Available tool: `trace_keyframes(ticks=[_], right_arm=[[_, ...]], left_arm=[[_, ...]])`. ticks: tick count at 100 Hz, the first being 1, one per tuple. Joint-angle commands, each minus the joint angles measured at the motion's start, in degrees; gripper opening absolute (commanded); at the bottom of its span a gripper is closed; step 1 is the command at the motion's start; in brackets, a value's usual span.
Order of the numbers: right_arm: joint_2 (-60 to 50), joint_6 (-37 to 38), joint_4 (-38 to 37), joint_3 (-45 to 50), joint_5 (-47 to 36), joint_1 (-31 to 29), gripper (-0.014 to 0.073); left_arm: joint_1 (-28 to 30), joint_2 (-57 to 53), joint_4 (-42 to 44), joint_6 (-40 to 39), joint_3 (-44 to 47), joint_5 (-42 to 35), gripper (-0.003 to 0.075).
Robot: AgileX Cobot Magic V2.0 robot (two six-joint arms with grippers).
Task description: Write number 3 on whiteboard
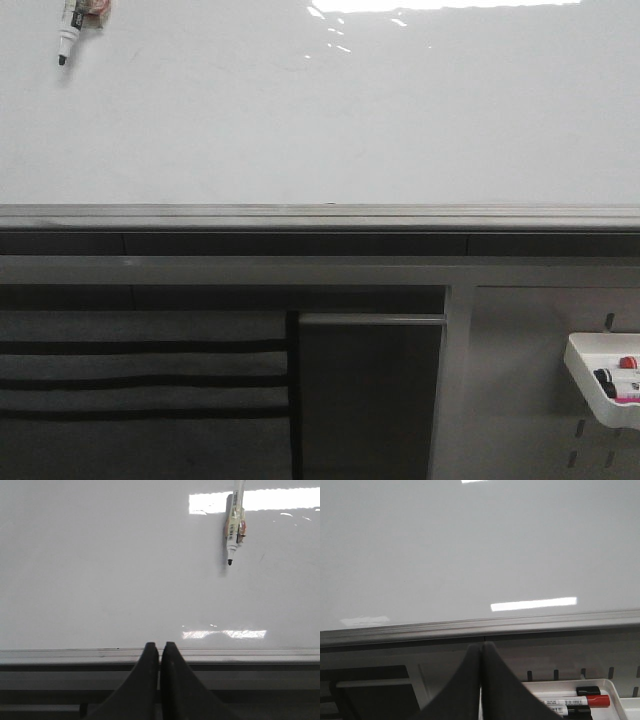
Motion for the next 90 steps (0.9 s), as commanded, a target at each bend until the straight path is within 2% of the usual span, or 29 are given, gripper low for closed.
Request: trace_keyframes(ticks=[1,39,50,90], right_arm=[[-1.2,0.1,-0.1,1.2,-4.7,-0.4,-0.0074],[-1.2,-0.2,-0.4,1.2,-4.7,-0.4,-0.0074],[-1.2,-3.8,-7.9,1.2,-3.0,-0.4,-0.0074],[-1.2,-3.6,-7.6,1.2,-3.1,-0.4,-0.0074]], left_arm=[[0.2,-1.7,-0.1,-0.6,0.2,-4.6,-0.0018],[0.2,-1.7,-0.1,-0.6,0.2,-4.6,-0.0018],[0.2,-1.7,-0.1,-0.6,0.2,-4.6,-0.0018],[0.2,-1.7,-0.1,-0.6,0.2,-4.6,-0.0018]])
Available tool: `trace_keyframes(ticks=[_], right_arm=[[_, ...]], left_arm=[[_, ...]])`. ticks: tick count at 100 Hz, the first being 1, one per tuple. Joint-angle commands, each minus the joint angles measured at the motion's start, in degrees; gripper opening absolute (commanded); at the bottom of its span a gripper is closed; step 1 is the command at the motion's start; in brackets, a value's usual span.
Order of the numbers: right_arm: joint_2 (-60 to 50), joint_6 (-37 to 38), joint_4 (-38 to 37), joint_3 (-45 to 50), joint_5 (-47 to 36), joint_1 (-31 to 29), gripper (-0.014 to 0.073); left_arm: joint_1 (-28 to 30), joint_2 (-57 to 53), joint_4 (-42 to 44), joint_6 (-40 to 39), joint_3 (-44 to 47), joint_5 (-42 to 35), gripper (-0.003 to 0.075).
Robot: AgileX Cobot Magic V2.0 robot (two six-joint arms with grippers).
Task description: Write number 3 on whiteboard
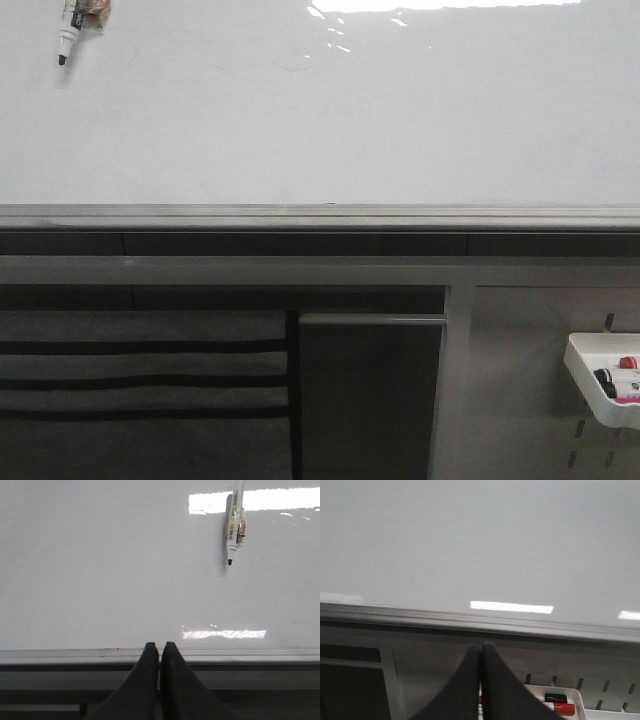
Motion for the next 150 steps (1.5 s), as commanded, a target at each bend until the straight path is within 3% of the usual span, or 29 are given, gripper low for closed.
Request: trace_keyframes(ticks=[1,18,49,59,90,108,150], right_arm=[[-1.2,-0.5,-0.5,1.2,-4.0,-0.4,-0.0074],[-1.2,-0.2,4.8,1.2,-4.4,-0.4,-0.0074],[-1.2,-0.2,7.0,-2.8,-3.5,-0.4,-0.0074],[-1.1,-0.2,9.4,-7.2,-0.1,-0.4,-0.0074],[7.8,-0.2,9.9,-26.1,19.2,-0.4,-0.0074],[14.4,-0.9,9.9,-34.1,22.6,-0.4,-0.0074],[15.6,-0.9,9.9,-35.4,22.4,-0.4,-0.0074]], left_arm=[[0.2,-1.7,-0.1,-0.6,0.2,-4.6,-0.0018],[0.2,-1.7,-0.2,-0.6,0.2,-4.7,-0.0018],[0.2,-1.7,-3.1,-0.6,-3.8,-4.7,-0.0018],[0.2,-1.6,-5.2,-0.6,-8.9,-1.3,-0.0018],[0.2,8.5,-3.4,0.0,-28.4,20.0,-0.0018],[0.2,16.6,-2.6,4.0,-36.9,29.0,-0.0018],[0.2,19.1,-2.6,4.0,-37.6,28.4,-0.0018]])
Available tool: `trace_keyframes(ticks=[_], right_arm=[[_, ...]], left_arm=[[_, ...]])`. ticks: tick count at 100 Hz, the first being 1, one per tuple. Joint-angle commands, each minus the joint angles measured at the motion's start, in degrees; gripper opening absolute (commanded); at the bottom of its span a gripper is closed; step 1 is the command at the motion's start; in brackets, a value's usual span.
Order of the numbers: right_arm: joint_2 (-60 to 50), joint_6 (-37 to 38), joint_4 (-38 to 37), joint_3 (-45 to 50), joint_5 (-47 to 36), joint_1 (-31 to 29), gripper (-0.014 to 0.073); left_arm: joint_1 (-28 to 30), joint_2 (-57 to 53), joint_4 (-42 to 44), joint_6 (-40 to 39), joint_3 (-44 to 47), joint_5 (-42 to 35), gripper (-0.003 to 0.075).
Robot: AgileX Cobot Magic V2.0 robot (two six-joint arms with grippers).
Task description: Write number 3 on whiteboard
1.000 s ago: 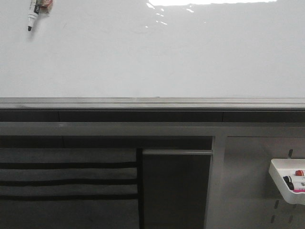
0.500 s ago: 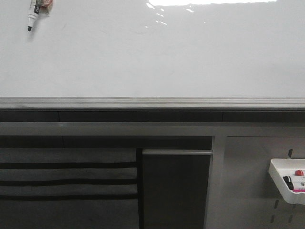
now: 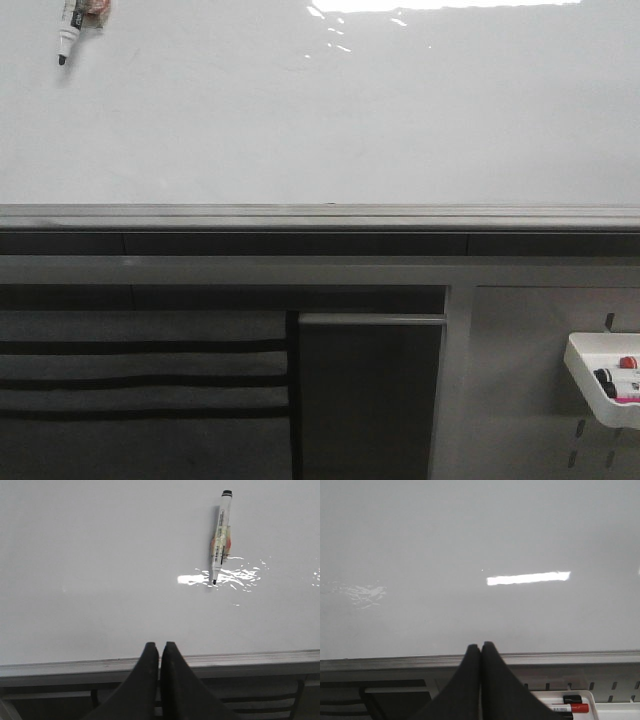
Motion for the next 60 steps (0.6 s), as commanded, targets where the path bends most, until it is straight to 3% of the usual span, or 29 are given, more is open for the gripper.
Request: trace_keyframes(ticks=[1,42,51,60], right_arm=[[1.3,-0.7,-0.1,-1.8,-4.0,-0.4,-0.0074],[1.3,-0.7,-0.1,-1.8,-4.0,-0.4,-0.0064],[1.3,-0.7,-0.8,-1.8,-4.0,-0.4,0.0029],[1.3,-0.7,-2.1,-1.8,-4.0,-0.4,0.022]], left_arm=[[0.2,1.0,0.0,0.1,-1.9,-4.1,-0.0018],[0.2,1.0,1.7,0.1,-1.9,-4.3,-0.0018],[0.2,1.0,3.0,0.1,-1.9,-4.3,-0.001],[0.2,1.0,3.8,0.1,-1.9,-4.3,0.0081]])
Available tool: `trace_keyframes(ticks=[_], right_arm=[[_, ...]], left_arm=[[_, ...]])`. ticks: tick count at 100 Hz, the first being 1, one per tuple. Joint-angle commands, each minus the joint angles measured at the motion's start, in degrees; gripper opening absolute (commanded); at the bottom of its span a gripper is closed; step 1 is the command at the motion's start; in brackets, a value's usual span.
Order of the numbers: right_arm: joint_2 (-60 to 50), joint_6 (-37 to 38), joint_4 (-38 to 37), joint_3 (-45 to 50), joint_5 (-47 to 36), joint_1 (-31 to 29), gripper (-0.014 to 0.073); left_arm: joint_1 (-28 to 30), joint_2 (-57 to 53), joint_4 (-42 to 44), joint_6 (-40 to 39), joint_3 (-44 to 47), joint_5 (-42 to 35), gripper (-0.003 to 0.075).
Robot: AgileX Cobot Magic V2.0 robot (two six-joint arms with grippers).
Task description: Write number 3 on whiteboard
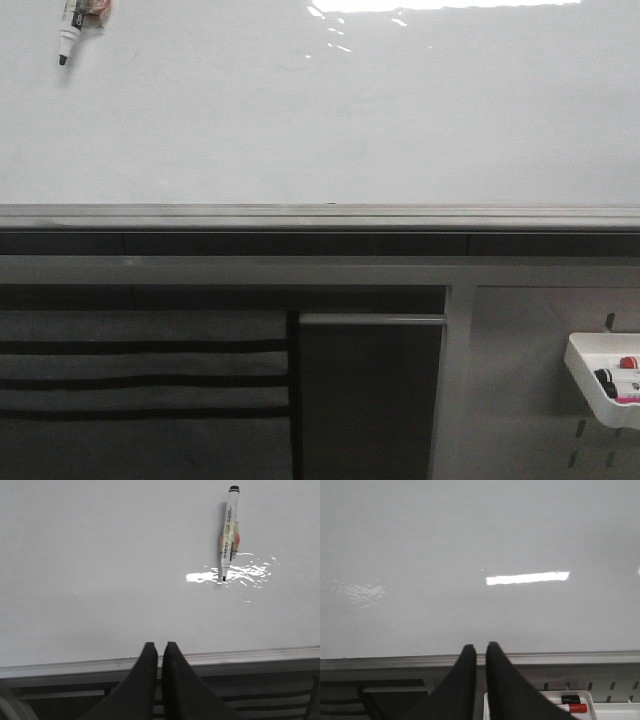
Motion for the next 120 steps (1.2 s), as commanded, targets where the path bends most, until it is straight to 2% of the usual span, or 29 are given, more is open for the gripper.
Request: trace_keyframes(ticks=[1,6,8,9,10,15,20,27,55,73,84,100,109,120], right_arm=[[1.3,-0.6,-1.6,-1.8,-4.0,-0.4,0.0253],[1.3,-0.6,-1.6,-1.8,-4.0,-0.4,0.0364],[1.3,-0.6,-1.6,-1.8,-4.0,-0.4,0.0407],[1.3,-0.6,-1.6,-1.8,-4.0,-0.4,0.0421],[1.3,-0.6,-1.6,-1.8,-4.0,-0.4,0.0448],[1.3,-0.6,-1.6,-1.8,-4.0,-0.4,0.0523],[1.3,-0.6,-1.6,-1.8,-4.0,-0.4,0.0567],[1.3,-0.6,-1.6,-1.8,-4.0,-0.4,0.0582],[1.3,-0.6,-1.5,-1.8,-4.0,-0.4,0.0582],[1.4,-0.6,-0.1,-1.8,-6.8,-0.4,0.0582],[1.4,-0.6,-0.1,-1.9,-8.5,-0.4,0.0582],[2.7,-0.8,1.1,-2.0,-5.8,-0.4,0.0582],[5.0,-4.2,5.4,-2.9,-3.5,-0.3,0.0581],[8.9,-14.0,15.4,-5.2,0.2,-0.3,0.0581]], left_arm=[[0.2,1.0,1.0,0.1,-1.9,-4.6,0.0092],[0.2,1.0,1.0,0.1,-1.9,-4.6,0.0191],[0.2,1.0,1.0,0.1,-1.9,-4.6,0.0257],[0.2,1.0,1.0,0.1,-1.9,-4.6,0.0257],[0.2,1.0,1.0,0.1,-1.9,-4.6,0.0307],[0.2,1.0,1.0,0.1,-1.9,-4.7,0.0405],[0.2,1.0,1.0,0.1,-1.9,-4.7,0.0512],[0.2,1.0,1.0,0.1,-1.9,-4.7,0.058],[0.2,1.0,0.8,0.1,-1.9,-4.9,0.0532],[0.0,1.0,-3.5,0.1,-1.9,-5.1,0.0492],[-2.2,1.0,-3.6,0.1,-1.5,-5.1,0.0471],[-6.8,2.5,-3.5,0.1,-1.0,-6.9,0.044],[-8.5,5.3,-4.7,0.1,-1.0,-9.5,0.0439],[-10.0,10.7,-5.7,0.2,-1.0,-12.9,0.0439]])
